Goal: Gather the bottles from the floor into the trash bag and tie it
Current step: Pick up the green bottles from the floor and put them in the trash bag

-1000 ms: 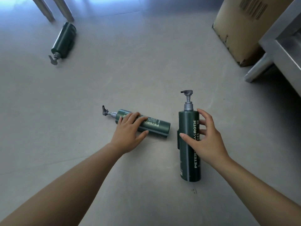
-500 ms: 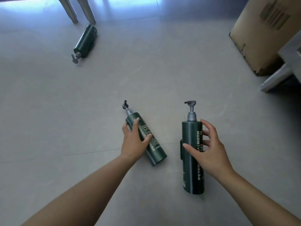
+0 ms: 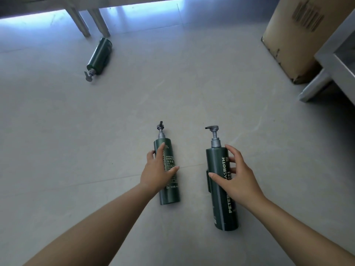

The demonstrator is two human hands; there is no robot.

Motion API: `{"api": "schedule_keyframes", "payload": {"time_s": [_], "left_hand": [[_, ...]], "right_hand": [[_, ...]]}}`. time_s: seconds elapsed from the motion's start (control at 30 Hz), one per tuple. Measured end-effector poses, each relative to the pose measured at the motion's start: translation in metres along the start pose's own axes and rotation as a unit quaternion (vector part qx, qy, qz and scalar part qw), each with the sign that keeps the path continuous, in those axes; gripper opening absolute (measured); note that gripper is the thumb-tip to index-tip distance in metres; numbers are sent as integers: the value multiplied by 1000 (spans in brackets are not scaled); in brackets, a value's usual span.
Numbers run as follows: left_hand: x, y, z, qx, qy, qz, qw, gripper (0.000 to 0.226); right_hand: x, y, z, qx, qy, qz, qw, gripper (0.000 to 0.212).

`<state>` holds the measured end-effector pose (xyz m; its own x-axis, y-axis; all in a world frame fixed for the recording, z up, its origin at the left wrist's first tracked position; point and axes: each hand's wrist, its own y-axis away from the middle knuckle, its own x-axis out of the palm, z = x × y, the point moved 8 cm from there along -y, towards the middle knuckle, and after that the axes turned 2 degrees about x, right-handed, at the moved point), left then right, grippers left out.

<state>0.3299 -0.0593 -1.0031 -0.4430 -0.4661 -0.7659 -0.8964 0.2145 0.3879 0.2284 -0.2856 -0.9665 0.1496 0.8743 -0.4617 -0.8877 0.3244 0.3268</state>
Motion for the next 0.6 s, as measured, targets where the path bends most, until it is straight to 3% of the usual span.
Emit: {"api": "schedule_keyframes", "payload": {"time_s": [0.17,0.6], "left_hand": [[-1,2,5,-13,41,24,999,92],[-2,19,0,5,-102,53,993,83]], "right_hand": [[0,2,1,-2,-2,4,1000,88],[12,0,4,-2,31,28,999,87]]}}
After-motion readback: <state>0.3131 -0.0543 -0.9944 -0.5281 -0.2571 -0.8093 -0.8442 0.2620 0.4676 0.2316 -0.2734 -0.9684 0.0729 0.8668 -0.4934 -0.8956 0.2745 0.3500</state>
